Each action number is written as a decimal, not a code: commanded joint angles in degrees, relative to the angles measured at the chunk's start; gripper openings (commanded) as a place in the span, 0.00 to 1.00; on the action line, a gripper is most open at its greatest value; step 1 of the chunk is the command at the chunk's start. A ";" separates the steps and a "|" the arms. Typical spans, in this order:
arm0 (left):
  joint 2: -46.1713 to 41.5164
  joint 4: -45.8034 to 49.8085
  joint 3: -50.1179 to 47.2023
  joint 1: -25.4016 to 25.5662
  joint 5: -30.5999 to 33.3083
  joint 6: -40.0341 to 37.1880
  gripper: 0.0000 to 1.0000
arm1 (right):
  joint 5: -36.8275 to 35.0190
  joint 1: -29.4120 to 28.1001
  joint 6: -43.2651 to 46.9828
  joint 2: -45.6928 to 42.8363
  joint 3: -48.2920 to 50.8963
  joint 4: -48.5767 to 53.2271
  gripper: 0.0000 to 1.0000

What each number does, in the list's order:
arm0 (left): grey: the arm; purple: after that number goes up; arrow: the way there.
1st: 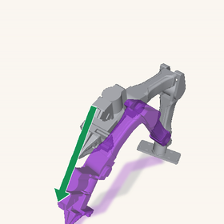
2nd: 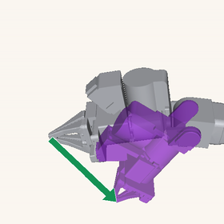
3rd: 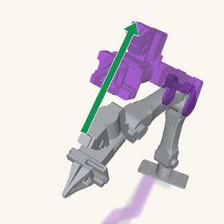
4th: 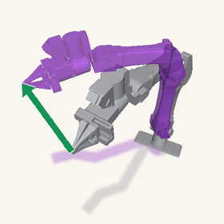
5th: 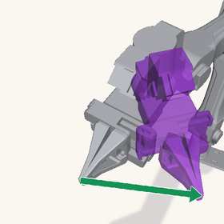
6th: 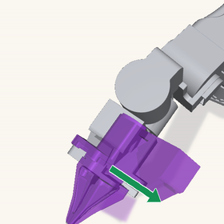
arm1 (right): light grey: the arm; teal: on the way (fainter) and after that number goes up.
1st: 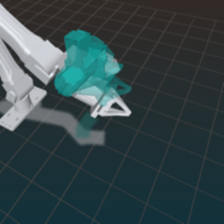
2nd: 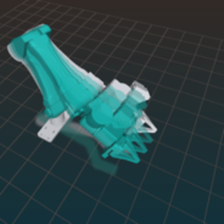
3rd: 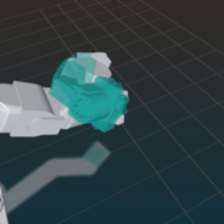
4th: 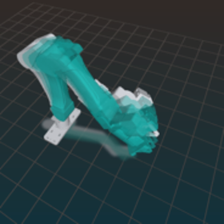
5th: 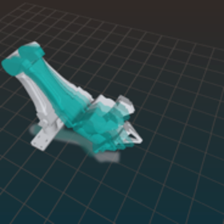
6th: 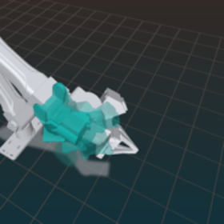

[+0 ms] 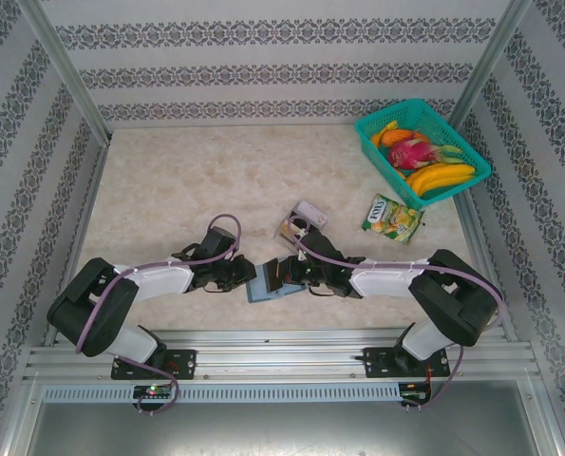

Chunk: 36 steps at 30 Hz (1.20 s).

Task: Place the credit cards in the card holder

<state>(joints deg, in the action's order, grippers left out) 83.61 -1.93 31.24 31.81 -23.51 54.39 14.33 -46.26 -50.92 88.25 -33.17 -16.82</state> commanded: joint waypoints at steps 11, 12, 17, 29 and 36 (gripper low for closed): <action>-1.46 6.23 -0.64 0.36 4.93 -0.47 0.25 | 3.06 -0.37 -0.06 -0.67 2.69 -1.80 0.00; -1.01 5.84 -0.65 0.36 4.71 -0.43 0.24 | 3.42 -0.48 -0.06 -0.13 2.48 -2.03 0.00; 1.38 3.12 -0.64 0.36 3.16 0.27 0.19 | 3.93 -1.40 -0.96 3.12 0.55 -3.54 0.00; 1.07 4.00 -0.27 0.36 3.58 0.49 0.17 | -0.77 -3.72 -4.23 7.33 -2.96 -2.65 0.01; 0.06 4.57 -0.74 0.36 3.73 0.53 0.16 | -6.12 -3.68 -7.14 3.53 0.17 -3.09 0.00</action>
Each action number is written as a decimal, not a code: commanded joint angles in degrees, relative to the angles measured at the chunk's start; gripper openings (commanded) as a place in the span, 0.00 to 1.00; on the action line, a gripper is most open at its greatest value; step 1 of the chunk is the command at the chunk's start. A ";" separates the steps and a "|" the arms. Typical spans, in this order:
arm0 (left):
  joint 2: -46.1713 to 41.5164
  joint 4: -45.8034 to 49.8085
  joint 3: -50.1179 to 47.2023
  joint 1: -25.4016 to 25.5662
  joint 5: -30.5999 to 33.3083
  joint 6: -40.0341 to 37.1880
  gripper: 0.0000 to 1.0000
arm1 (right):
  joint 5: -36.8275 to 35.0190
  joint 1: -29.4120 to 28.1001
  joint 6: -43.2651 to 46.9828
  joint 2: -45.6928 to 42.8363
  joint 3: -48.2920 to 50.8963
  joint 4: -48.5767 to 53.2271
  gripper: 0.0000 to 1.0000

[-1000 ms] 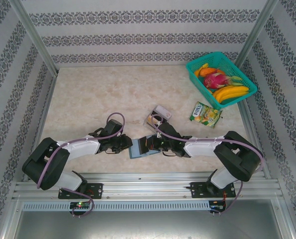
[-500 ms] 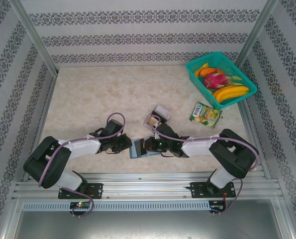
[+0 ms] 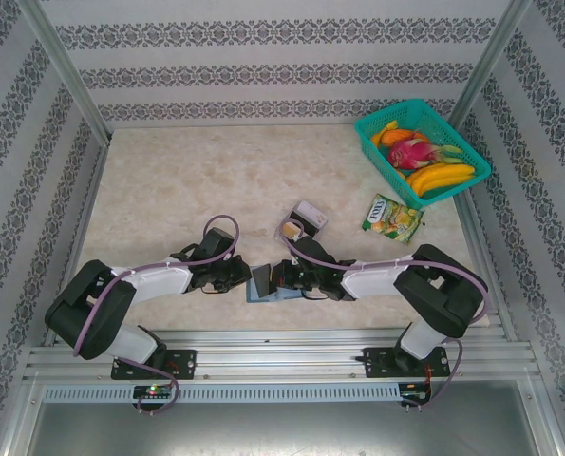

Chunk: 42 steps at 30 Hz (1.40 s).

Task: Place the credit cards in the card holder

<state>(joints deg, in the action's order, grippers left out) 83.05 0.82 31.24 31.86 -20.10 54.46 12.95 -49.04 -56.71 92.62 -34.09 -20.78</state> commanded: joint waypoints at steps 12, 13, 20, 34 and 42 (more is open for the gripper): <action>-0.15 0.79 -1.65 0.36 0.01 1.74 0.16 | -8.38 -4.48 -7.85 1.62 0.93 -1.11 0.01; -0.32 0.93 -1.75 0.31 0.05 1.79 0.16 | -8.26 -4.60 -7.84 1.45 0.95 -1.32 0.02; -1.46 1.82 -1.80 0.31 1.08 1.79 0.16 | -8.21 -4.35 -6.38 -2.31 0.68 4.06 0.20; -2.01 2.46 -1.61 0.31 1.03 1.41 0.16 | -4.50 -3.25 -1.12 -2.11 -3.47 11.61 0.31; -2.20 2.76 -1.68 0.31 1.07 1.26 0.15 | -2.13 -3.70 -1.17 2.47 -6.40 11.20 0.31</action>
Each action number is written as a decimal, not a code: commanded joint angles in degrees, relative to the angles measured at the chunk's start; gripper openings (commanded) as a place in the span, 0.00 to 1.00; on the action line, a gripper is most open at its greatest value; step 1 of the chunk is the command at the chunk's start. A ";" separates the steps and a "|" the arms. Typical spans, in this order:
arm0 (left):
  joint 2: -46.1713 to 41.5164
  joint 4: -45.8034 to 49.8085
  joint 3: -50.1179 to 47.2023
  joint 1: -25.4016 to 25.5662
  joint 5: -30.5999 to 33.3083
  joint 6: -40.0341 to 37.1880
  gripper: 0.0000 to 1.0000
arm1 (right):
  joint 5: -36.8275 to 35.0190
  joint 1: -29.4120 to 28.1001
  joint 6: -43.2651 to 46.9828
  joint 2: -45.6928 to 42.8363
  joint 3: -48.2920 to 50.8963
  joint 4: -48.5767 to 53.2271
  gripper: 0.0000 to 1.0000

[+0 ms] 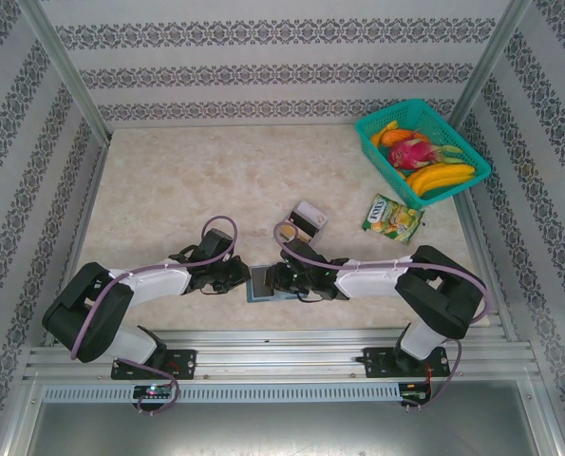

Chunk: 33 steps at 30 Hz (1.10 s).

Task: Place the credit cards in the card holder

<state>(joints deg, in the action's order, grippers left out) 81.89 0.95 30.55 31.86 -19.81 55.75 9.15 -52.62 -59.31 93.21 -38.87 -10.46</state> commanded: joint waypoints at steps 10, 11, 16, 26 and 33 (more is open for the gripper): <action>-0.81 2.96 -0.82 0.31 0.74 -0.20 0.14 | 0.38 -1.21 4.30 0.89 -5.01 8.67 0.31; -0.68 2.72 -0.80 0.31 0.82 -0.03 0.14 | 1.06 -1.17 3.97 1.70 -5.42 8.62 0.31; -0.60 3.07 -0.42 0.31 0.74 -0.03 0.14 | 1.04 -1.67 2.01 2.18 -4.97 4.99 0.31; -2.78 7.00 1.39 0.31 2.94 -1.25 0.15 | -13.54 0.39 8.14 -5.42 -8.58 28.79 0.31; -8.72 11.07 4.34 0.31 3.73 -1.98 0.21 | -15.70 1.16 12.46 -12.39 -9.89 30.60 0.32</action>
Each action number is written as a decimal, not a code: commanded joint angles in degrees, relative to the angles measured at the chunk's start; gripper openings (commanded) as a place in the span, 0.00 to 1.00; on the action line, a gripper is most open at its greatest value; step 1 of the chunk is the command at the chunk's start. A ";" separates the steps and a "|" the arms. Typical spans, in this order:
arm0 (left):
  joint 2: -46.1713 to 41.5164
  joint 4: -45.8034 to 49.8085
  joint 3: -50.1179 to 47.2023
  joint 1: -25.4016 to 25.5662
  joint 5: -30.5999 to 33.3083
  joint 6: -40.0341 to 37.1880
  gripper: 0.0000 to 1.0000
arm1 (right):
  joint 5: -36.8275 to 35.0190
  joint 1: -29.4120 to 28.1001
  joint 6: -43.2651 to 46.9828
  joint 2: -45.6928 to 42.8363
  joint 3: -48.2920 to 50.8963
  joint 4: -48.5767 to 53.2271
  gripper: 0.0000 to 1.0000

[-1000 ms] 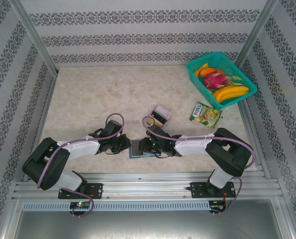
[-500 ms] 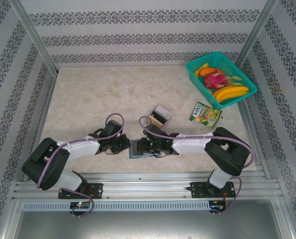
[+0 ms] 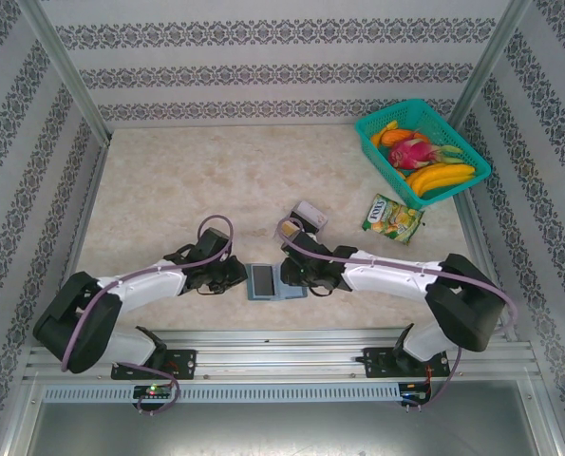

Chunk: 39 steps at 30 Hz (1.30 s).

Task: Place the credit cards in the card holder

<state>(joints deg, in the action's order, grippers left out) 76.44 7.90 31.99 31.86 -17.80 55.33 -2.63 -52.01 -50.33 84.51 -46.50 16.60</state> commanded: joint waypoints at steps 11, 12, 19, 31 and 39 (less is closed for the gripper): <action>-6.42 2.12 10.60 0.40 -3.68 -1.81 0.26 | 3.73 9.02 12.59 -10.02 -3.49 3.27 0.28; -5.35 1.67 11.44 0.40 -4.49 -1.72 0.26 | 3.85 9.50 12.28 -10.02 -3.34 3.13 0.28; 7.38 -3.86 19.08 0.40 -7.84 3.78 0.32 | 2.57 13.36 25.76 -2.07 -12.59 11.71 0.29; 24.95 -4.25 30.06 -1.77 -2.92 9.37 0.39 | 3.82 15.53 39.58 8.10 -21.22 13.43 0.32; 29.80 -6.44 31.05 -2.93 -3.46 12.60 0.38 | 5.50 15.20 46.53 10.00 -20.91 10.76 0.35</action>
<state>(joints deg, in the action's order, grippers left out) 105.54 3.60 62.15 29.87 -21.28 65.58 2.11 -36.60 -8.43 92.84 -65.91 28.23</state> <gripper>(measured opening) 0.383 0.346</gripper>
